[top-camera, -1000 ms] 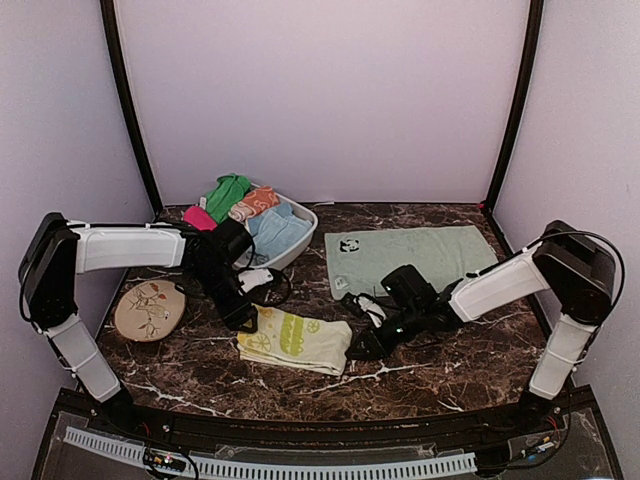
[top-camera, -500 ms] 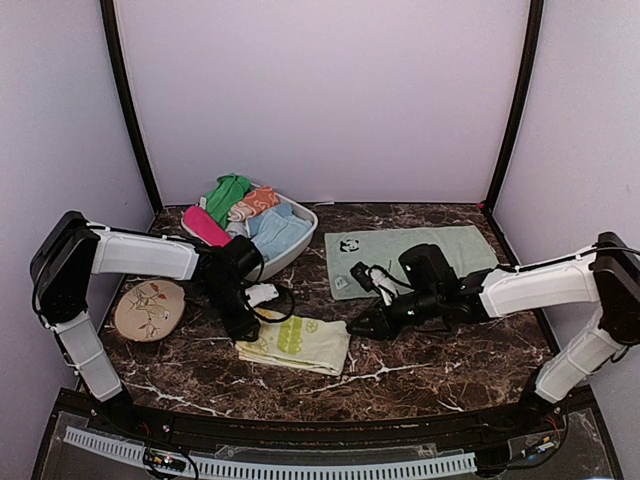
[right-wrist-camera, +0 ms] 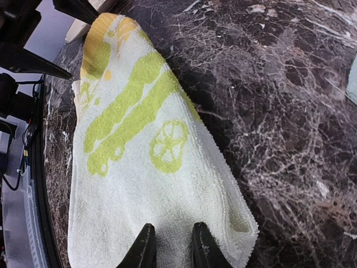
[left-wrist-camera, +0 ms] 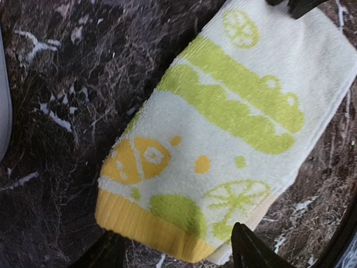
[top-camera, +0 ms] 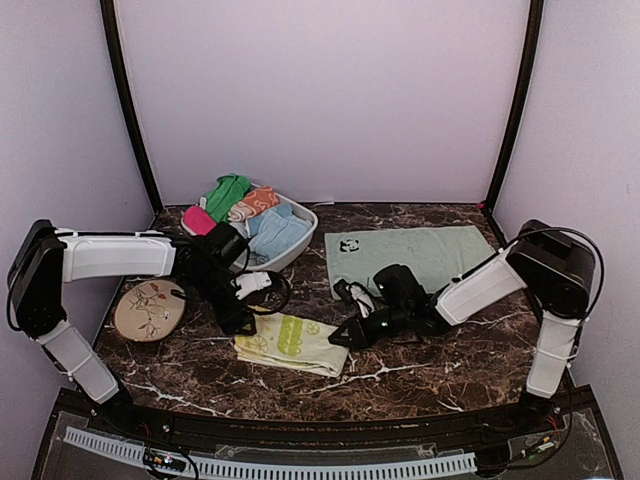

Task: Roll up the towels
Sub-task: Rotate the towel at the center of the board.

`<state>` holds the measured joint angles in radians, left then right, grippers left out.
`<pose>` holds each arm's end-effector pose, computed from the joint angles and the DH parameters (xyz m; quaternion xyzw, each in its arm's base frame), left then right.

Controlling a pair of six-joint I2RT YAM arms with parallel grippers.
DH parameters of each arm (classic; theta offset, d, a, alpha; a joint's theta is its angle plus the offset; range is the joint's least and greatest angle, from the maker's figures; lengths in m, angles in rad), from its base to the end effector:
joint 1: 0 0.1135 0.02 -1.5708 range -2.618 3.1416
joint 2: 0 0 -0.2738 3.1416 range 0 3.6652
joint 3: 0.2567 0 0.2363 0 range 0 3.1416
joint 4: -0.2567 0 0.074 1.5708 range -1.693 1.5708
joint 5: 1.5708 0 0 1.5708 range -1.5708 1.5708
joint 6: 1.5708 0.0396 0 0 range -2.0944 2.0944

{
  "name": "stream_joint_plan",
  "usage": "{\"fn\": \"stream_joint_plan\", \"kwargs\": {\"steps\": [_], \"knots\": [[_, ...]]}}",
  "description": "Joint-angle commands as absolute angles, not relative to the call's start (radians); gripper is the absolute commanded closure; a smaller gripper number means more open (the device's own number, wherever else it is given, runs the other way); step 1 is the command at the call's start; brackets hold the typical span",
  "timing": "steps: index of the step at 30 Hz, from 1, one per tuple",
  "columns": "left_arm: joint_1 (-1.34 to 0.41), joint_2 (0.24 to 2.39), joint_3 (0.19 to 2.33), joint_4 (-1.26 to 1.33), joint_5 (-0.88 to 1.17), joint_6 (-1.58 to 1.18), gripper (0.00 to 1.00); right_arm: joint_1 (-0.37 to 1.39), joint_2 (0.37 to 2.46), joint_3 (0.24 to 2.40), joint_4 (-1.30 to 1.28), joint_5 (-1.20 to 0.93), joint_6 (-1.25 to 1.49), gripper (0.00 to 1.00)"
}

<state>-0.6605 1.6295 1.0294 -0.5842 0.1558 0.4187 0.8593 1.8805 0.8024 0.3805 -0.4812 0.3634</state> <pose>0.2341 -0.1896 0.2025 0.5155 0.8317 -0.0989 0.1809 0.2134 0.2756 0.1312 -0.3137 0.8285 0.4125 0.2124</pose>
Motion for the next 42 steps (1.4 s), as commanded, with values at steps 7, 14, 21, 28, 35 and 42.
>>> {"fn": "stream_joint_plan", "kwargs": {"steps": [7, 14, 21, 28, 35, 42], "knots": [[-0.747, 1.573, 1.068, -0.622, 0.286, 0.539, 0.4, 0.95, 1.766, 0.632, 0.399, -0.343, 0.502, 0.78], [-0.747, 1.728, 1.023, -0.523, 0.176, 0.536, 0.45, 1.085, 1.642, 0.572, 0.347, -0.184, 0.53, 0.76], [-0.746, 1.841, 1.081, -0.497, 0.064, 0.529, 0.48, 1.164, 1.606, 0.595, 0.275, -0.112, 0.39, 0.74], [-0.744, 1.848, 1.128, -0.48, -0.054, 0.621, 0.46, 1.221, 1.723, 0.69, 0.212, -0.116, 0.33, 0.74], [-0.743, 1.86, 1.196, -0.443, -0.128, 0.727, 0.41, 1.255, 1.8, 0.767, 0.215, -0.125, 0.326, 0.74], [-0.735, 1.781, 1.272, -0.398, -0.144, 0.808, 0.15, 1.268, 1.817, 0.79, 0.213, -0.134, 0.318, 0.74]]}}
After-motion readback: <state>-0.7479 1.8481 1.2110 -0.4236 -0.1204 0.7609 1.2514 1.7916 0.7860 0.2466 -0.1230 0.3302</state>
